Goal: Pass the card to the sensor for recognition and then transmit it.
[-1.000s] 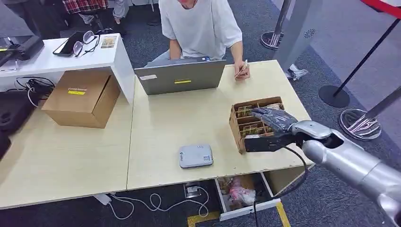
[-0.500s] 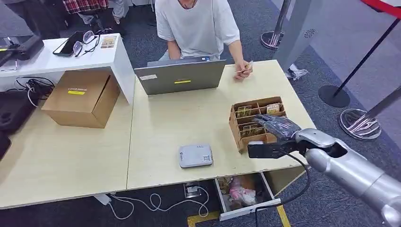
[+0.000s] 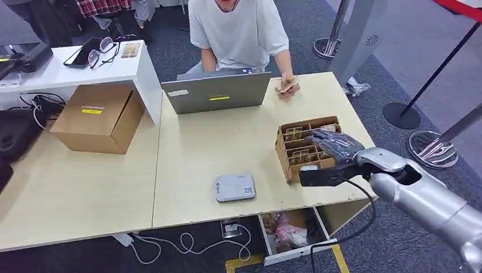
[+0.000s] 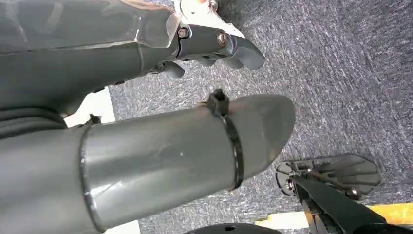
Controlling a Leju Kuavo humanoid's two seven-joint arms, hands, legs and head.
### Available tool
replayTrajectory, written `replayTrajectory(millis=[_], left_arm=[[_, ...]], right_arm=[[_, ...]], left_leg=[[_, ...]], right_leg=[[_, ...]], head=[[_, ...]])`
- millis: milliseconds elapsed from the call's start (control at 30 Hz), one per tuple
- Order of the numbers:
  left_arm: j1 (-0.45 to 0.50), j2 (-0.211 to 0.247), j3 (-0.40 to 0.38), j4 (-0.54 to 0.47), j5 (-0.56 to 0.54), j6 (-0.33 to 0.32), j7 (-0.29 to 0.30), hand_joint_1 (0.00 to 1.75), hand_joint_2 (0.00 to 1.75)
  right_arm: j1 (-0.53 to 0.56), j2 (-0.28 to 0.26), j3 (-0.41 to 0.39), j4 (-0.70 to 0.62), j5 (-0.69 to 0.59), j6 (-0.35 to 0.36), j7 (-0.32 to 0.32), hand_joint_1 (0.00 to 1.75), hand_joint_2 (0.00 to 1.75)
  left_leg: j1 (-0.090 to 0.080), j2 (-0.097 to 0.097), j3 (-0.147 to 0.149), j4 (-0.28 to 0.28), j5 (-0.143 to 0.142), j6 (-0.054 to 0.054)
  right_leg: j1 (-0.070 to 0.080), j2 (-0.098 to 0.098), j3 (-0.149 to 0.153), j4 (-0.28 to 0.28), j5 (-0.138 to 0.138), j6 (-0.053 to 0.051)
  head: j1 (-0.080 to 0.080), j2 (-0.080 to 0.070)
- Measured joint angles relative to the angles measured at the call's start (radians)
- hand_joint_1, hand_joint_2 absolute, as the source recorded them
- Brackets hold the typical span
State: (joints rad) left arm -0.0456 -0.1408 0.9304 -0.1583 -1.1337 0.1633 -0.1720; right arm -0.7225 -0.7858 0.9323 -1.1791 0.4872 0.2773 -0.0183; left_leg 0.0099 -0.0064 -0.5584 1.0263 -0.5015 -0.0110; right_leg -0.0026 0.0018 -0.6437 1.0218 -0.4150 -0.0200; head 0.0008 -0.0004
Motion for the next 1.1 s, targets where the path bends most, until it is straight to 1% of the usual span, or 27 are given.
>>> replayTrajectory(millis=[67,133,233,333,600,667,767,967,1000,1033,1100], left_arm=[[0.0,0.0,0.0,0.0,-0.002,-0.009,0.002,0.0,0.0],[0.0,0.008,0.0,0.0,-0.01,-0.048,0.005,0.0,0.0],[-0.001,0.017,0.0,0.0,-0.012,-0.071,0.005,0.0,0.0],[0.0,0.02,0.0,0.0,-0.012,-0.074,0.005,0.0,0.0],[0.001,0.026,0.0,0.0,-0.016,-0.073,0.005,0.0,0.0],[0.001,0.026,0.0,0.0,-0.018,-0.062,0.003,0.0,0.0],[0.0,0.015,0.0,0.0,-0.013,-0.02,0.002,0.0,0.0],[-0.001,0.003,0.0,0.0,-0.015,-0.008,0.002,0.0,0.0],[-0.001,0.002,0.0,0.0,-0.015,-0.008,0.002,0.0,0.0],[-0.001,0.002,0.0,0.0,-0.015,-0.008,0.002,0.0,0.0],[-0.001,0.001,0.0,0.0,-0.013,-0.008,0.002,0.0,0.0]], right_arm=[[-0.022,0.012,0.002,0.011,0.008,0.006,-0.007,0.0,1.75],[-0.045,0.032,0.008,0.024,0.012,0.013,-0.013,0.0,1.75],[-0.073,0.053,0.014,0.037,0.012,0.017,-0.016,0.0,1.75],[-0.089,0.068,0.019,0.047,0.012,0.018,-0.017,0.0,1.75],[-0.133,0.1,0.062,0.07,0.005,0.027,-0.02,0.0,1.75],[-0.132,0.103,0.072,0.073,0.0,0.026,-0.013,0.0,1.75],[-0.122,0.102,0.082,0.074,-0.003,0.022,-0.009,0.0,1.75],[-0.094,0.085,0.084,0.071,-0.008,0.01,0.002,0.02,1.75],[-0.091,0.082,0.084,0.07,-0.009,0.01,0.002,0.14,1.75],[-0.088,0.079,0.084,0.069,-0.009,0.01,0.004,0.23,1.75],[-0.084,0.075,0.084,0.066,-0.009,0.01,0.003,0.23,1.75]], left_leg=[[0.0,0.0,0.0,0.0,0.0,0.0],[0.0,0.0,0.0,0.0,0.0,0.0],[0.0,-0.001,0.0,0.0,0.0,0.0],[0.0,-0.003,-0.001,0.0,0.0,0.0],[0.0,-0.003,-0.001,0.0,0.0,0.0],[0.0,-0.003,-0.001,0.0,0.0,0.0],[0.0,-0.003,0.0,0.0,0.0,0.0],[0.0,-0.002,-0.001,0.0,0.0,0.0],[0.0,-0.002,-0.001,0.0,0.0,0.0],[0.0,-0.002,-0.001,0.0,0.0,0.0],[0.0,-0.002,-0.001,0.0,0.0,0.0]], right_leg=[[0.0,0.0,0.0,0.0,0.0,0.0],[0.0,0.0,0.0,0.0,0.0,0.0],[0.0,-0.001,0.0,0.0,0.0,0.0],[0.0,-0.001,0.0,0.0,0.0,0.0],[0.0,-0.001,0.0,0.0,0.0,0.0],[0.0,-0.001,0.0,0.0,-0.001,0.001],[0.0,-0.001,0.0,0.0,-0.001,0.001],[0.0,-0.001,-0.001,0.0,-0.001,0.001],[0.0,-0.001,-0.001,0.0,-0.001,0.001],[0.0,-0.001,-0.001,0.0,-0.001,0.001],[0.0,-0.001,-0.001,0.0,-0.001,0.001]], head=[[0.0,0.0],[0.0,0.0],[0.0,0.0],[0.0,0.0],[0.0,0.0],[0.0,0.0],[0.0,0.0],[0.001,0.0],[0.0,0.0],[0.0,0.0],[0.0,0.0]])
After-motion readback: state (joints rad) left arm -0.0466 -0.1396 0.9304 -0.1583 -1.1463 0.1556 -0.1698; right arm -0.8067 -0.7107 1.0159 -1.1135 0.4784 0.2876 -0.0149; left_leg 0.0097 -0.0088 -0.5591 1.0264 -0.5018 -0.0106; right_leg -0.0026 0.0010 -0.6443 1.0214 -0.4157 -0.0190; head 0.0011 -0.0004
